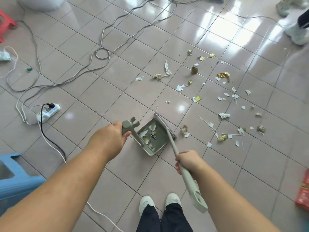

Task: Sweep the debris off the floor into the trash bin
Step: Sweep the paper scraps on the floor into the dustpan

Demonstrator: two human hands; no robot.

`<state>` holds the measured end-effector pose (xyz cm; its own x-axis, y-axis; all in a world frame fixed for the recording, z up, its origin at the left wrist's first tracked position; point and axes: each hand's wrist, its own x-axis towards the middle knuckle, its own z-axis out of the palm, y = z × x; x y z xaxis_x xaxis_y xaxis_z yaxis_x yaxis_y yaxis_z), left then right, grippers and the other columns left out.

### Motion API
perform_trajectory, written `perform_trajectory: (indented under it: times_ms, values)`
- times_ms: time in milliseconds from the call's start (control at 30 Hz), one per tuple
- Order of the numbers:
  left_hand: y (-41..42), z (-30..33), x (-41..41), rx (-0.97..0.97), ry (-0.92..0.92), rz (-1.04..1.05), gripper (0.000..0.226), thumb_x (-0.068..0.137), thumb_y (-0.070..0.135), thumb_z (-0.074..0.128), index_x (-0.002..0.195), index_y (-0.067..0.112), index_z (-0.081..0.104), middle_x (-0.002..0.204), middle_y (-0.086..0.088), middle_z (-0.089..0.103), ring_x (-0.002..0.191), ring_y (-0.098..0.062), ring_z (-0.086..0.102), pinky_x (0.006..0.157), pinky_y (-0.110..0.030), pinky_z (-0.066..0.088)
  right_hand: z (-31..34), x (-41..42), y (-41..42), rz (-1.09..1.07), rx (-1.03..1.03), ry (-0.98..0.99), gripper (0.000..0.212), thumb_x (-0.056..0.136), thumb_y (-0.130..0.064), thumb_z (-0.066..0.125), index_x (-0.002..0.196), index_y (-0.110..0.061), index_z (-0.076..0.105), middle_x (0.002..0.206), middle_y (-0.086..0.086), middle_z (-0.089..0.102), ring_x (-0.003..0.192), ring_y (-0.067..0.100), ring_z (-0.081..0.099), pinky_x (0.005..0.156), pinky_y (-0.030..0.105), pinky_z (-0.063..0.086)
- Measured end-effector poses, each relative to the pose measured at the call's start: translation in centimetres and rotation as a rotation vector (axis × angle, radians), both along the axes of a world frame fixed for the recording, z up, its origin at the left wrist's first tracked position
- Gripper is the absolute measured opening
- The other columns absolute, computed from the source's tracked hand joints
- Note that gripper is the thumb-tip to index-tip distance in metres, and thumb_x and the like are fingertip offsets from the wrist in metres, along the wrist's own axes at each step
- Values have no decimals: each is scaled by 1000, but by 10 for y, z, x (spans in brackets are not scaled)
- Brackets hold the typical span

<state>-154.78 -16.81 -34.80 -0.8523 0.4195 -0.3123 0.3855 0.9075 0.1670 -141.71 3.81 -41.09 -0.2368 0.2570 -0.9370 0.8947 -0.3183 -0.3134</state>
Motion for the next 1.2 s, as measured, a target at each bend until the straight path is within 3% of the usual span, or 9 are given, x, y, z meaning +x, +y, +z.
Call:
perform_trajectory:
  times_ms: [100,233,400,700,933,1100,1200]
  values:
    - [3,-3,-4,7,17,-15,40,94,44,34,104,6,46,98,-15,62,88,-36,59,65,-36,43,22,11,8,6,-12,51,16,89,4,46,87,-9,55,60,15,50,35,18,45,35,17,40]
    - [9,-7,-10,5,41,-6,41,94,45,34,104,7,46,100,-14,62,89,-36,59,67,-37,44,35,18,26,-58,35,108,26,89,3,48,112,-9,54,62,15,51,34,18,44,35,18,39]
    - [20,-5,-17,0,31,-34,39,94,45,35,103,9,46,97,-12,61,85,-33,59,62,-33,40,32,23,58,-176,160,124,31,90,2,47,116,-13,51,66,15,52,39,20,45,37,20,41]
    - [26,3,-36,24,4,-114,35,92,48,38,116,26,48,102,-2,63,91,-26,59,66,-31,40,1,40,115,-303,192,21,18,88,11,43,100,1,50,63,17,45,44,21,43,36,20,41]
    - [45,6,-43,23,16,-189,35,91,47,39,112,21,51,100,-3,63,86,-27,60,63,-30,39,-11,56,119,-347,158,-38,16,89,9,41,86,-6,47,66,17,45,46,21,43,38,21,40]
    - [62,3,-44,-19,1,-225,34,92,48,37,107,20,50,102,-2,63,88,-26,60,62,-29,35,-19,52,114,-370,136,-41,25,90,7,42,111,-5,47,65,16,47,46,22,45,36,20,41]
    - [69,0,-46,-36,-6,-210,35,92,49,36,106,20,49,100,-2,61,84,-25,58,62,-29,35,-20,45,110,-360,98,-43,28,90,6,42,115,-4,48,64,16,48,44,21,45,36,20,42]
